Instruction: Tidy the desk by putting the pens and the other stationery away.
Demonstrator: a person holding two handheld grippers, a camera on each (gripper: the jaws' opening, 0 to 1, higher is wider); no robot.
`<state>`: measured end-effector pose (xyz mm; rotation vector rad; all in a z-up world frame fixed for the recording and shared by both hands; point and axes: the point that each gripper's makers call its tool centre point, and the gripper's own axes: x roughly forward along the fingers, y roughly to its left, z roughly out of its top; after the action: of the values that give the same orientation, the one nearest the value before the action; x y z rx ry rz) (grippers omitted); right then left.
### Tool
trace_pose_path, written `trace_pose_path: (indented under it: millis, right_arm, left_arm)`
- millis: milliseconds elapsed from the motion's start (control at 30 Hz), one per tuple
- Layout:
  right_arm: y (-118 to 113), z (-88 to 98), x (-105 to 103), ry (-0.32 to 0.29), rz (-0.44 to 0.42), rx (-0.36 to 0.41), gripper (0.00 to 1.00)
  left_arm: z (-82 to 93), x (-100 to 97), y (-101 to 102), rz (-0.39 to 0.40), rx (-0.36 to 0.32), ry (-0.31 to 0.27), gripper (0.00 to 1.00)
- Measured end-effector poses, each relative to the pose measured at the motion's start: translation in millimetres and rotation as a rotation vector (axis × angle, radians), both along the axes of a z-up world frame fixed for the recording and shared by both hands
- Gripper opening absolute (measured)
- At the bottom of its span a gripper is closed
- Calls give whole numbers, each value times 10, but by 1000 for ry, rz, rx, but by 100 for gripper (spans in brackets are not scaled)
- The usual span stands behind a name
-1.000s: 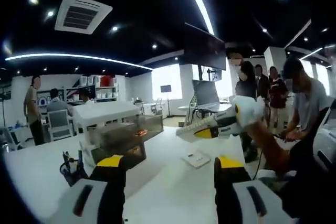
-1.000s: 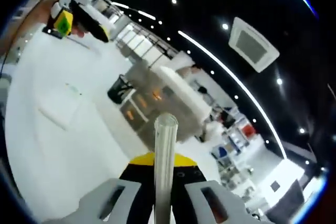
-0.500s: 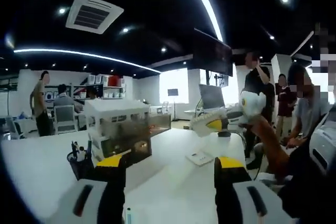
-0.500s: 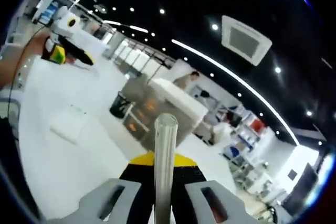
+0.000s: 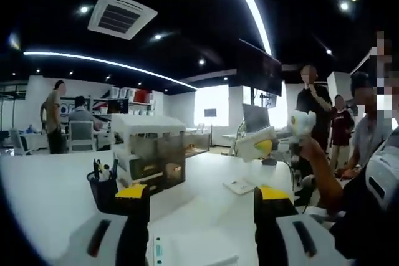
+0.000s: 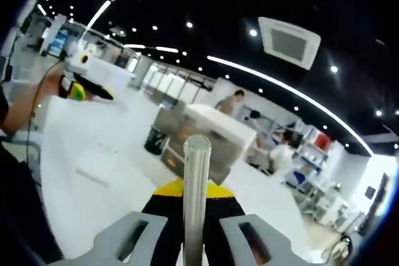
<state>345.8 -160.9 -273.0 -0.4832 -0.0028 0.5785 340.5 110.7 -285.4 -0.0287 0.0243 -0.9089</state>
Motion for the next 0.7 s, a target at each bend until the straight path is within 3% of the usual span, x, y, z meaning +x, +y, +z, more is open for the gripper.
trace_pose_path:
  millis: [233, 700]
  right_arm:
    - [-55, 59, -23, 4, 22, 51, 6]
    - [-101, 102, -50, -2, 24, 72, 6]
  left_arm:
    - [10, -49, -2, -14, -2, -4, 67]
    - [-13, -61, -8, -24, -13, 10, 67]
